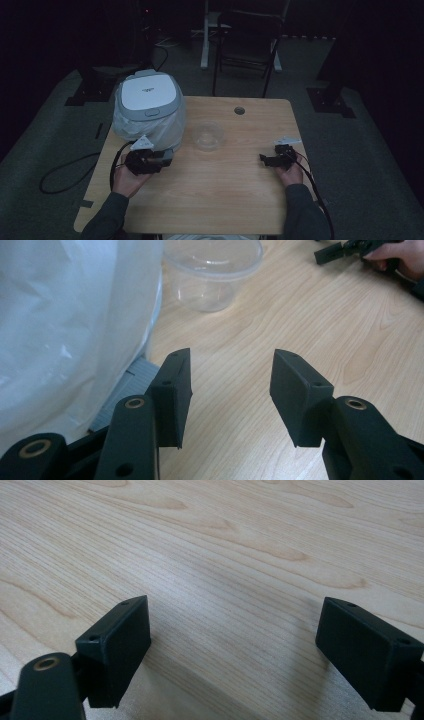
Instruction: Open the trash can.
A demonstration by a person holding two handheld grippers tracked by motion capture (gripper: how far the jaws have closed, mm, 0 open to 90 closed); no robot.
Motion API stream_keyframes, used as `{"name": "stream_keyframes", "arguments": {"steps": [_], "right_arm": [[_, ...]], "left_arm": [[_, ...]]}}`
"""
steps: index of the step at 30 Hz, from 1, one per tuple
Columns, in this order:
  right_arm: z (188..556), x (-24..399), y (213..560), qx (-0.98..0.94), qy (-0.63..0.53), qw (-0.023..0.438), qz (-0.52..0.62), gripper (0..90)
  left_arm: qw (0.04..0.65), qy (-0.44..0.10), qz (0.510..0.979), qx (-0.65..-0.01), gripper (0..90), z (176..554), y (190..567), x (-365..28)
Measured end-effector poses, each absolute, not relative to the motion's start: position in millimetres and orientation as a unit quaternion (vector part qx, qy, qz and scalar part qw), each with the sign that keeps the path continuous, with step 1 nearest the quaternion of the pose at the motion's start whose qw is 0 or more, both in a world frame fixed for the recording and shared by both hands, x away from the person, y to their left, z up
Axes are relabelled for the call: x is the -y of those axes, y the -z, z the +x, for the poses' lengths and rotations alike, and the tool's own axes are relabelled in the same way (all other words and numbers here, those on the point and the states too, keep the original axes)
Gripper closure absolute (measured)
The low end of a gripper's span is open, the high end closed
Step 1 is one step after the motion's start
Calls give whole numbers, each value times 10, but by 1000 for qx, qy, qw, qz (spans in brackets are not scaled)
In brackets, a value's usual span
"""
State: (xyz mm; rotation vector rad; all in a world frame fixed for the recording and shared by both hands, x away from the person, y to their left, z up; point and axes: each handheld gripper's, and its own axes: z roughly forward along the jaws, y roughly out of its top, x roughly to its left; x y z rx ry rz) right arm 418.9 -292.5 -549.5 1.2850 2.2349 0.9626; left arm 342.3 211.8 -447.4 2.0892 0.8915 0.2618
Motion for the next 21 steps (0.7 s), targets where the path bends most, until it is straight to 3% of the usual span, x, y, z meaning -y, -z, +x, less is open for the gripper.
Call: {"name": "stream_keyframes", "arguments": {"steps": [21], "right_arm": [[4190, 2925, 5495, -797, -343, 194, 458, 135]], "left_arm": [[434, -110, 827, -340, 551, 3455, 4103, -2142]]}}
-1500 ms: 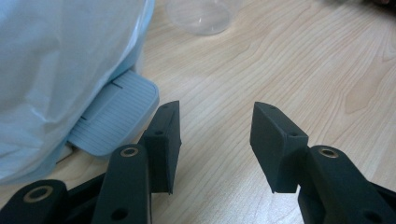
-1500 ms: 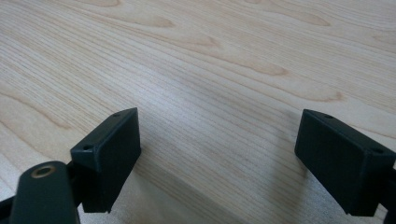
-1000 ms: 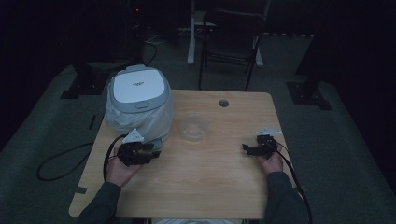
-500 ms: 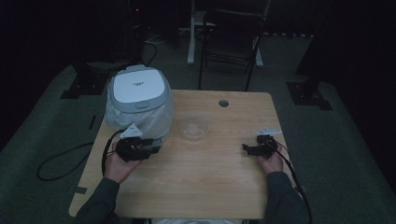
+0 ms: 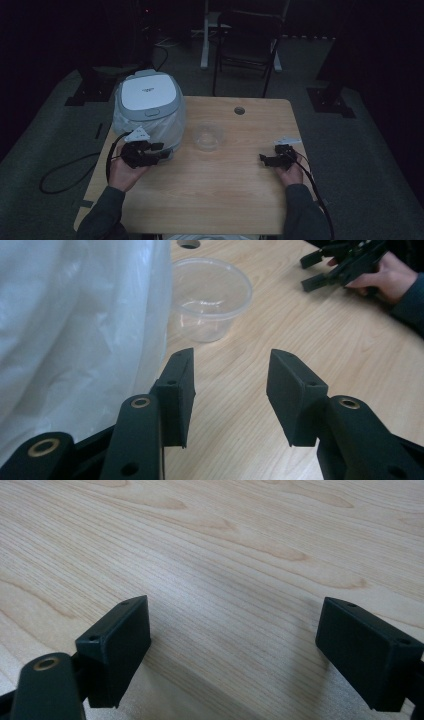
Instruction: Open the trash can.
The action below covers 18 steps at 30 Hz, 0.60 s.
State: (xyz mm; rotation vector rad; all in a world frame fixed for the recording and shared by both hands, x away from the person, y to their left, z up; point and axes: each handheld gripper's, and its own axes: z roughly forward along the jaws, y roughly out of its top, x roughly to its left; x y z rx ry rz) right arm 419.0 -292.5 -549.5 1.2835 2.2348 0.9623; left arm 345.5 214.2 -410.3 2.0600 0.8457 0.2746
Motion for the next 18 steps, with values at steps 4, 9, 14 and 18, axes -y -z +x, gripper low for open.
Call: {"name": "stream_keyframes", "arguments": {"steps": [4, 9, 14, 18], "right_arm": [[4189, 2925, 5495, -797, -343, 194, 458, 135], [4189, 2925, 5495, -797, -343, 194, 458, 135], [4188, 2925, 5495, -797, -343, 194, 458, 134], [4188, 2925, 5495, -797, -343, 194, 458, 135]], "left_arm": [[437, -112, 826, -337, 549, 3474, 4038, -2146], [438, -116, 827, -334, 538, 3486, 3972, -2136], [439, -121, 827, -331, 534, 3504, 3896, -2143], [445, -124, 824, -330, 536, 3517, 3834, -2152]]}}
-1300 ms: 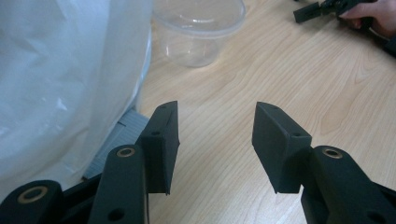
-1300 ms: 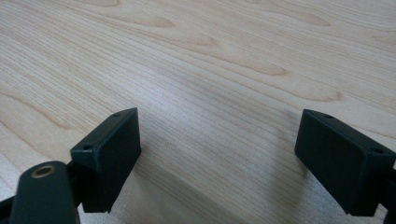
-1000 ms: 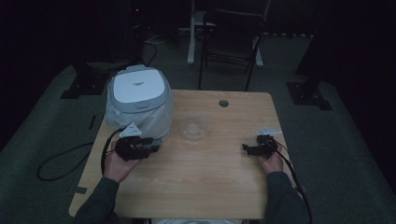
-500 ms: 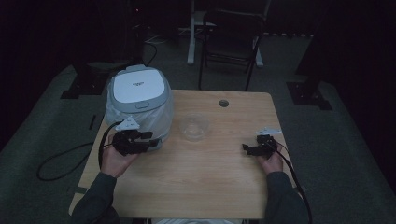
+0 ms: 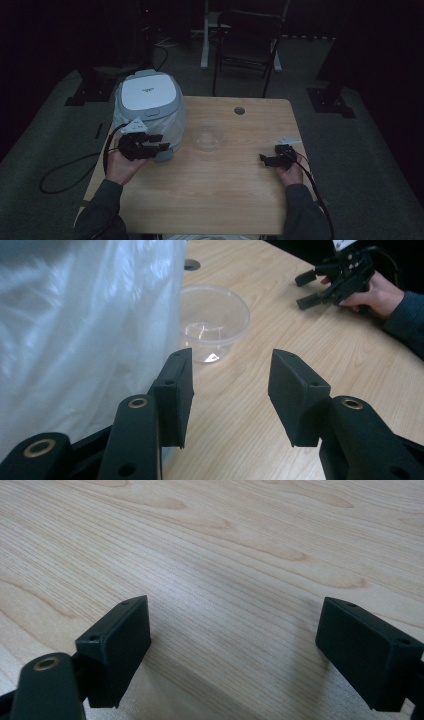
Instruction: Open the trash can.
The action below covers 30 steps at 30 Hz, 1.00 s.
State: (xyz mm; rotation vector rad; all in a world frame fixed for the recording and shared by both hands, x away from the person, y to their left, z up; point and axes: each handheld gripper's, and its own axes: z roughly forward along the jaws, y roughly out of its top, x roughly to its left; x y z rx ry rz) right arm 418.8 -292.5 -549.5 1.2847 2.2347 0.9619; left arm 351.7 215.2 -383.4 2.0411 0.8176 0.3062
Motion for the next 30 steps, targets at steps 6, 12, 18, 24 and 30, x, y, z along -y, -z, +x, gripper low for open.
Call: {"name": "stream_keyframes", "arguments": {"steps": [6, 12, 18, 24, 30], "right_arm": [[4188, 2925, 5495, -797, -343, 194, 458, 135], [4188, 2926, 5495, -797, -343, 194, 458, 135], [4188, 2926, 5495, -797, -343, 194, 458, 135], [4188, 2925, 5495, -797, -343, 194, 458, 135], [4188, 2925, 5495, -797, -343, 194, 458, 135]], "left_arm": [[447, -129, 823, -327, 565, 3541, 3742, -2160], [447, -141, 822, -324, 624, 3561, 3637, -2170], [450, -148, 819, -324, 673, 3585, 3542, -2182], [451, -160, 816, -324, 731, 3620, 3452, -2200], [457, -168, 811, -324, 783, 3646, 3346, -2221]]}}
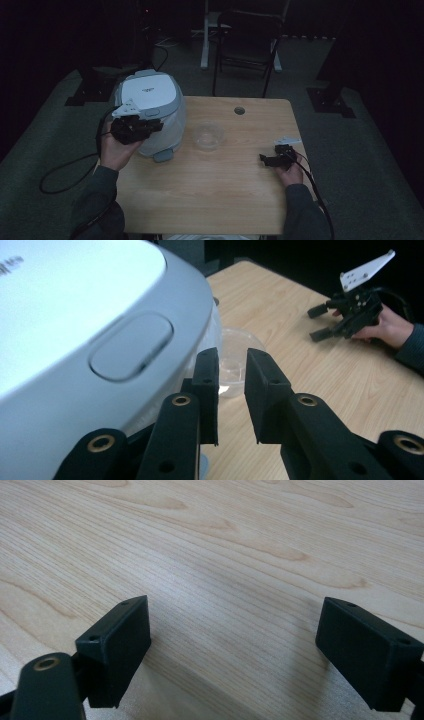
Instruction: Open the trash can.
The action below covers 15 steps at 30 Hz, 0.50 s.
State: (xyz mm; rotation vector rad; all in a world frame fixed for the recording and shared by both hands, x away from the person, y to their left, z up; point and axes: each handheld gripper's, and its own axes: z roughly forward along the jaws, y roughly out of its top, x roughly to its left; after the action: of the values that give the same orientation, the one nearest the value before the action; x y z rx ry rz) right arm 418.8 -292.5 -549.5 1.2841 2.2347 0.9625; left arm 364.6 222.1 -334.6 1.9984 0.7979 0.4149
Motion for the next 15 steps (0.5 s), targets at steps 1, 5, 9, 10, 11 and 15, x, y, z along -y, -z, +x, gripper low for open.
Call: {"name": "stream_keyframes", "arguments": {"steps": [1, 5, 9, 10, 11, 15], "right_arm": [[4189, 2925, 5495, -797, -343, 194, 458, 135], [4188, 2926, 5495, -797, -343, 194, 458, 135], [4188, 2925, 5494, -797, -343, 194, 458, 135], [4188, 2925, 5494, -797, -343, 194, 458, 135], [4188, 2925, 5494, -797, -343, 194, 458, 135], [4188, 2925, 5494, -797, -343, 194, 458, 135]], "left_arm": [[457, -170, 811, -324, 797, 3651, 3330, -2225], [460, -186, 805, -325, 849, 3661, 3270, -2236], [458, -195, 802, -330, 900, 3699, 3221, -2256], [458, -198, 801, -332, 900, 3710, 3213, -2262], [457, -200, 799, -335, 900, 3720, 3203, -2269], [456, -207, 795, -343, 900, 3766, 3184, -2305]]}}
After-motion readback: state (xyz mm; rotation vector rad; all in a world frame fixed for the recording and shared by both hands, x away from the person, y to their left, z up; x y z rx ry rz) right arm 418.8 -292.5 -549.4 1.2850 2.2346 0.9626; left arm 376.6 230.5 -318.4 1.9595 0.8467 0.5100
